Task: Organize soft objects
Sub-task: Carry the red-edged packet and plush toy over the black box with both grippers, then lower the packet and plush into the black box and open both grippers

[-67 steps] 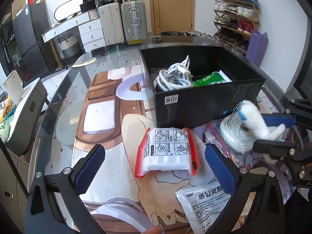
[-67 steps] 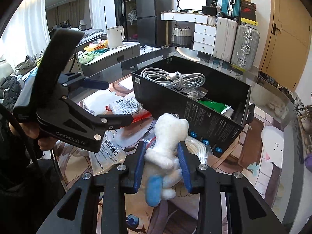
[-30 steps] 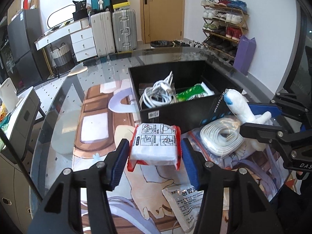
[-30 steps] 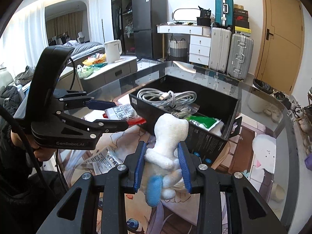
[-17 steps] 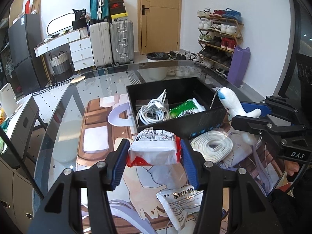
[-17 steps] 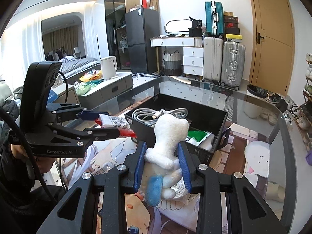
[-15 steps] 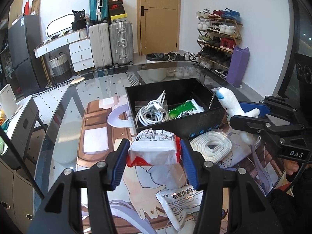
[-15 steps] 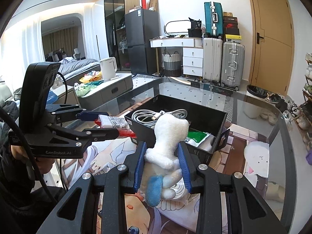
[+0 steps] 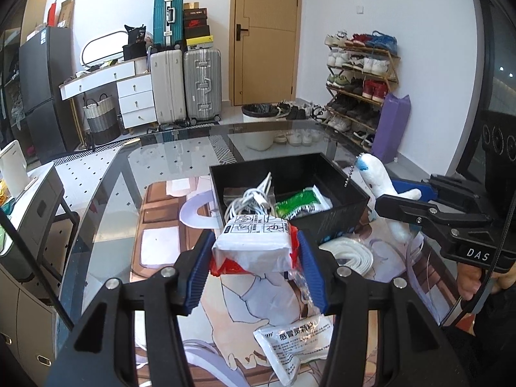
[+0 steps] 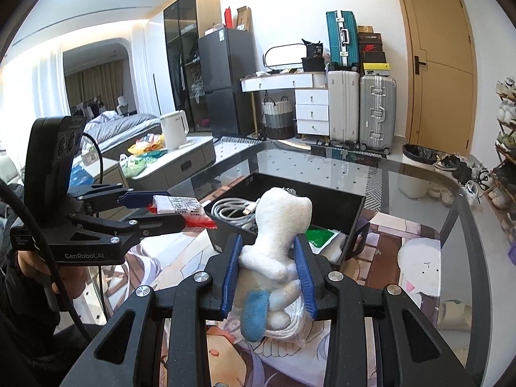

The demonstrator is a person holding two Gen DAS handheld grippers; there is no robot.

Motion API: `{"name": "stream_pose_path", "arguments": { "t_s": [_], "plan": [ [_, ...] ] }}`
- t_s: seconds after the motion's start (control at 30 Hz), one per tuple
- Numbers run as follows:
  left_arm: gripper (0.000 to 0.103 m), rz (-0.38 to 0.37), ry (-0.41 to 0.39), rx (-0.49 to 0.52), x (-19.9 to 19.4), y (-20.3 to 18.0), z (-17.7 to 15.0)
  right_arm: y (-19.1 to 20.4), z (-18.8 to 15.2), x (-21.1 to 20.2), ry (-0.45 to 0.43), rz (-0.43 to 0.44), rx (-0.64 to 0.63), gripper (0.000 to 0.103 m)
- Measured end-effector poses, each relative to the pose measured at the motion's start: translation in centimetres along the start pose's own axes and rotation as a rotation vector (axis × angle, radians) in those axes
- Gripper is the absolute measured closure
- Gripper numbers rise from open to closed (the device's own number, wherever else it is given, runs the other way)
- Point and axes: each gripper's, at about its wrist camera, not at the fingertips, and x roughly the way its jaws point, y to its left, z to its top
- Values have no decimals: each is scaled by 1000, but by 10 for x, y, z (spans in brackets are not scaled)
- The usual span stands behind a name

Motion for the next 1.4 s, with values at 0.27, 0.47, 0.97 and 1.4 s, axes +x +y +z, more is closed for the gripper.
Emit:
{"name": "stream_pose_path", "arguments": {
  "t_s": [0.27,0.47,0.97,1.4],
  "plan": [
    [51,-14,-27,-39,1,7,9,-12,5,-4,-37,-4,63,69],
    [51,-24,-49,-53,4,5,19,-9,13,0,-39,-10,62,69],
    [51,-26,-67,-76,24,4,35,-15,29,12,-72,23,114,69],
    [51,-14,-79,-92,45,0,46,-35,44,35,-69,-6,156,69]
  ]
}}
